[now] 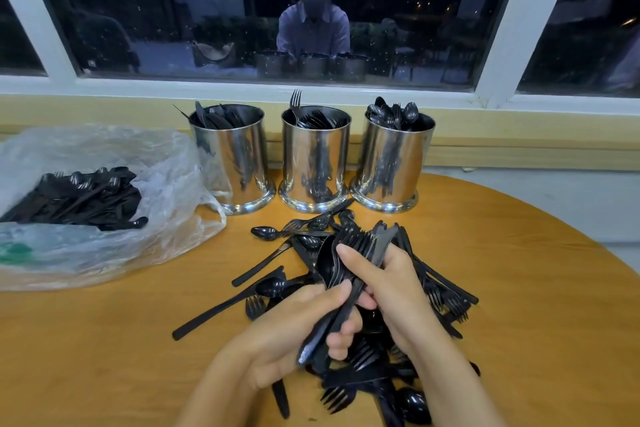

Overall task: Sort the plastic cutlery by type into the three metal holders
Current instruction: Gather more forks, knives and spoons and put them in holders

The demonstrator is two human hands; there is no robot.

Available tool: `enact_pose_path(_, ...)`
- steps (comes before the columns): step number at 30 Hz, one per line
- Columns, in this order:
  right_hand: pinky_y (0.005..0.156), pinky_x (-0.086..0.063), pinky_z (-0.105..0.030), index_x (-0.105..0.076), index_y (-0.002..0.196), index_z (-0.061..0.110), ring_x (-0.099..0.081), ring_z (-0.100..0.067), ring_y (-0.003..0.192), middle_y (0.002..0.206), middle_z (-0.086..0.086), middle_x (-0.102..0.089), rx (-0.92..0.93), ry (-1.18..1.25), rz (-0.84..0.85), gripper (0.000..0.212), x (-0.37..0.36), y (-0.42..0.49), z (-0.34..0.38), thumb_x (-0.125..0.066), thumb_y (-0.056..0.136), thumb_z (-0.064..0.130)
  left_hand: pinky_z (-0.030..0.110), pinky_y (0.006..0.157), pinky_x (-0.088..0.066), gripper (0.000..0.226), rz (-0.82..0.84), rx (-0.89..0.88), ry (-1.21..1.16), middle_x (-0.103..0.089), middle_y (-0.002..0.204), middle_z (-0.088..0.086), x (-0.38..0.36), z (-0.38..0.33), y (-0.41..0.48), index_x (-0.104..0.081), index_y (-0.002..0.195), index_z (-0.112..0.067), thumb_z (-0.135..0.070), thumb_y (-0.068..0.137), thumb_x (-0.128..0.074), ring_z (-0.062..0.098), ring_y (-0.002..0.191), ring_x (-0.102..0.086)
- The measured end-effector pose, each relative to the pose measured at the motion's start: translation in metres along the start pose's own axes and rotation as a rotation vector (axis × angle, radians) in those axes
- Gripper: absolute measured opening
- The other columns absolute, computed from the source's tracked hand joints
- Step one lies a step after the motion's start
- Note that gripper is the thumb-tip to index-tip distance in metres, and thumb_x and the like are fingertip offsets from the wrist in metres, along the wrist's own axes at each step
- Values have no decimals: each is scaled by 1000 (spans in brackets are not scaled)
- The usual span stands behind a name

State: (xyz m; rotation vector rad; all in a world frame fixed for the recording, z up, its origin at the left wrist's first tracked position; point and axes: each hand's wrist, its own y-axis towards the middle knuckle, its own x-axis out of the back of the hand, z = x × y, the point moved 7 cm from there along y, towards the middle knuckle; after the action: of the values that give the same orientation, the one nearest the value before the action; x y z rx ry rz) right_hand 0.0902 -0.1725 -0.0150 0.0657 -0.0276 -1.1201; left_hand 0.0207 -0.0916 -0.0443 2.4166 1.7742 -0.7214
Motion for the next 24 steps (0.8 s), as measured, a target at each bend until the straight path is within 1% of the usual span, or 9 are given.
enact_pose_path(3,44,-37,-22,-47,65,-3,-42,-14,44,56,-11,-49,73,-80,-121,44,5,0,3,-70,87,27,24,69,-48,34,-162,-69,197,-59,76,1,7,-3,2,-66,100,-10,-36,102,-45,11,69,-53)
enact_pose_path(6,54,-44,-25,-51,62,15,-50,-10,53,54,5,-52,125,-124,-217,35,10,0,2,-72,86,28,24,65,-48,35,-258,-137,312,-62,73,4,11,-8,1,-62,87,-8,-34,102,-44,13,64,-55)
enact_pose_path(9,69,-52,-37,-63,76,33,-63,-15,70,69,8,-63,153,-56,-187,14,5,1,0,-65,85,44,22,56,-43,39,-300,-204,367,-58,58,-3,13,-15,-1,-58,81,-6,-31,104,-40,10,50,-48)
enact_pose_path(11,66,-49,-39,-64,83,38,-61,-17,69,66,7,-61,171,-30,-180,12,3,0,0,-58,88,48,21,54,-40,40,-333,-235,403,-56,51,-4,14,-18,-1,-57,80,-5,-29,105,-37,8,45,-44)
enact_pose_path(14,59,-46,-39,-64,84,34,-55,-20,61,61,5,-55,172,-39,-198,14,3,0,-2,-58,93,43,22,52,-39,41,-360,-270,423,-59,58,-2,14,-19,0,-60,76,-8,-29,104,-39,8,44,-42)
enact_pose_path(17,50,-41,-20,-64,100,20,-51,-9,58,65,8,-58,132,12,-118,28,0,1,-3,-59,86,44,25,50,-35,40,-472,-306,422,-54,61,8,26,-19,-1,-60,74,-10,-34,101,-43,12,44,-39)
enact_pose_path(19,50,-39,-18,-62,113,24,-49,-6,59,75,5,-60,105,-9,-108,38,5,3,-2,-55,84,48,26,49,-35,39,-589,-331,355,-51,59,9,40,-21,-5,-62,80,-7,-33,102,-43,13,45,-39)
enact_pose_path(21,50,-39,-17,-63,111,27,-49,-5,58,78,3,-60,107,-80,-159,31,21,6,2,-54,89,46,26,51,-36,37,-687,-353,238,-53,62,6,53,-23,-10,-66,92,-5,-32,103,-43,12,46,-41)
enact_pose_path(24,55,-41,-14,-65,101,26,-54,0,62,82,11,-64,149,-332,-320,10,63,14,9,-57,95,25,29,54,-36,34,-765,-359,112,-53,63,3,65,-23,-16,-65,95,-8,-34,102,-44,11,47,-42)
